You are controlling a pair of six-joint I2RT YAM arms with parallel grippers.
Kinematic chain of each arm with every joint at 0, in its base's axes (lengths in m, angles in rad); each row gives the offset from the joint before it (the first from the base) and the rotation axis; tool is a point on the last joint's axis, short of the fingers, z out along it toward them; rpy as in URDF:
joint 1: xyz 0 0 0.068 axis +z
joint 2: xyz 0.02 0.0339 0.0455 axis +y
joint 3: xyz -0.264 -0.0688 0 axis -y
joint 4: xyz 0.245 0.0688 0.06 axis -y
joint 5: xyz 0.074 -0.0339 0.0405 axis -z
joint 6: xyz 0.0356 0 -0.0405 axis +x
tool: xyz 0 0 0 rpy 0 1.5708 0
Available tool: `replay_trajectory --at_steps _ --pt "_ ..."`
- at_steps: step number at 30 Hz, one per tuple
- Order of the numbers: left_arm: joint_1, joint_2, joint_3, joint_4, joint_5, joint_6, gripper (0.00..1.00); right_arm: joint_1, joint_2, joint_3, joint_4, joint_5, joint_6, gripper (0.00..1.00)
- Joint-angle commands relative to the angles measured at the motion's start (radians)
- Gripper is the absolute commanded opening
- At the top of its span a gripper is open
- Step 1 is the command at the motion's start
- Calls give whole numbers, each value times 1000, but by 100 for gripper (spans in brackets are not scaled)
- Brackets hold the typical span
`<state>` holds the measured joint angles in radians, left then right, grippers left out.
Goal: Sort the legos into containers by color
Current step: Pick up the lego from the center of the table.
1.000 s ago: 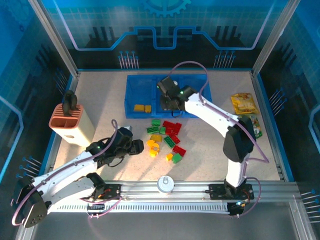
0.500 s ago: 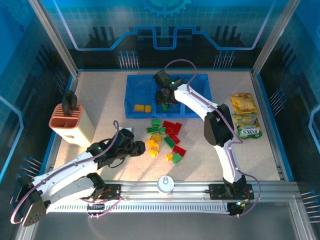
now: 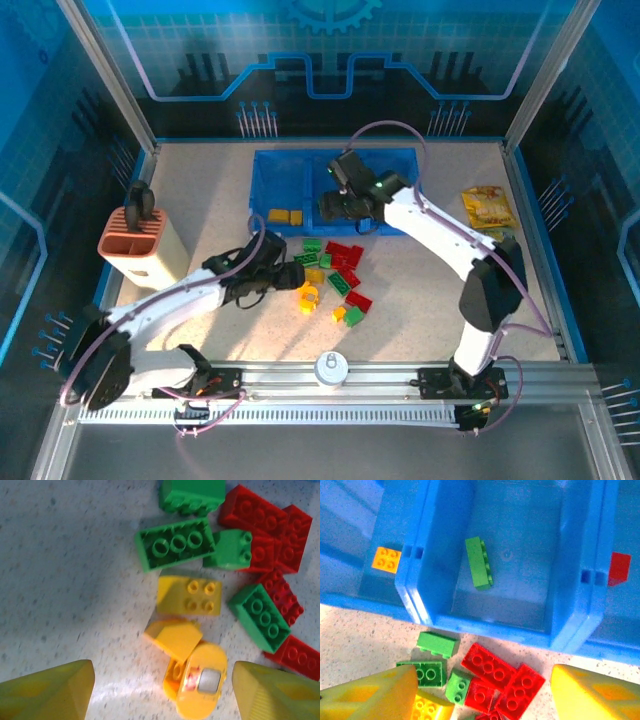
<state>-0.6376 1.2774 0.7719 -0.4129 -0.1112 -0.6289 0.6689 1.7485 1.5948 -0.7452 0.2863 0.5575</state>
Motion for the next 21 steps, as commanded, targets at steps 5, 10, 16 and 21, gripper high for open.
replay_trajectory --at_steps 5,10,16,21 --pt "24 255 210 -33 7 48 83 3 -135 -210 67 19 58 73" --pt "24 376 318 -91 -55 38 83 -3 -200 -307 92 21 84 73" --pt "23 467 382 -112 -76 31 81 -9 -264 -385 114 19 109 73" --pt "22 526 425 -138 -111 27 78 -20 -321 -447 128 23 125 73"
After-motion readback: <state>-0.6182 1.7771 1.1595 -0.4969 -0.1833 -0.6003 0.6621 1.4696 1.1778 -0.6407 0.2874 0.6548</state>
